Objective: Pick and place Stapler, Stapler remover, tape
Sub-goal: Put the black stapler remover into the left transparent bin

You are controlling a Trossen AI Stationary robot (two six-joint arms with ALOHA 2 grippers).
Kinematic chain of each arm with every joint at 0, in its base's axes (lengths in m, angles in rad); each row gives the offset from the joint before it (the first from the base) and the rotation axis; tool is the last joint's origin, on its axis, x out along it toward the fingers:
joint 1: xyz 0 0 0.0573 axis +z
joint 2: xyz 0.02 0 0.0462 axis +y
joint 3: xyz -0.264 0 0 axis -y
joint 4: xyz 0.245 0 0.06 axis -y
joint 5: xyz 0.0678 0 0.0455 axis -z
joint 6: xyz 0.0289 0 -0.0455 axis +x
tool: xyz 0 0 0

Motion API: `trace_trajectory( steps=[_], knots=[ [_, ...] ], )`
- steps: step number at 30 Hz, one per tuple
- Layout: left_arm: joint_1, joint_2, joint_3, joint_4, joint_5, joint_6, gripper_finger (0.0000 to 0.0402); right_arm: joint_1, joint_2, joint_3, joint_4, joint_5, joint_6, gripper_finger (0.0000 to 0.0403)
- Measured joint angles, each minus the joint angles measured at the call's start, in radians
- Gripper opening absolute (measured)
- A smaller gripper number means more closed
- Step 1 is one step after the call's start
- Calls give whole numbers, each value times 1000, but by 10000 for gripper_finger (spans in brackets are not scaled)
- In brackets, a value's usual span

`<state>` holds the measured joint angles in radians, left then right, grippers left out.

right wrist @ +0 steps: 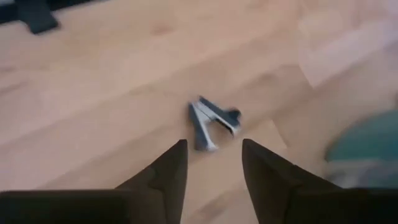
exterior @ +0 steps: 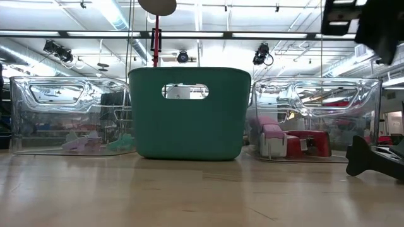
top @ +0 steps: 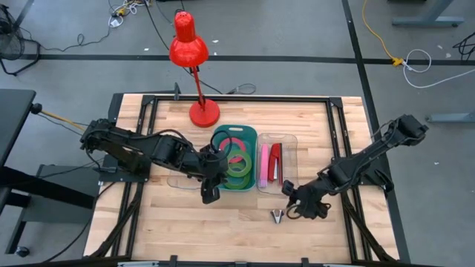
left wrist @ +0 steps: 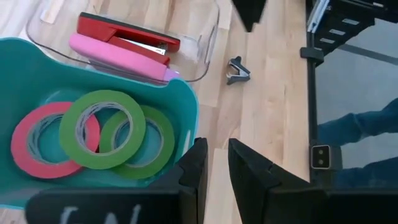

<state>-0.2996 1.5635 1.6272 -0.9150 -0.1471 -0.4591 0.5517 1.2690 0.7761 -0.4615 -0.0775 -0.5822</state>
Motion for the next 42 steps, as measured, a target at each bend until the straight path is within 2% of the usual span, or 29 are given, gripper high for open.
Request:
trace_trajectory(
  steps=[7,14,21,25,33,42],
  knots=[
    [0,0,0,0,-99,0,66,33,12,0,85,-10,-13,157],
    [0,0,0,1,-104,-1,67,74,109,0,127,-8,-92,153],
    [0,0,0,6,-104,-1,67,117,184,0,167,229,-214,145],
    [0,0,0,7,-104,-1,67,118,203,0,192,213,-241,134],
    [-1,0,1,6,-104,-2,67,118,217,-3,181,168,-198,119],
    [-1,0,1,6,-104,-2,67,118,217,-80,223,191,-183,118]
  ],
)
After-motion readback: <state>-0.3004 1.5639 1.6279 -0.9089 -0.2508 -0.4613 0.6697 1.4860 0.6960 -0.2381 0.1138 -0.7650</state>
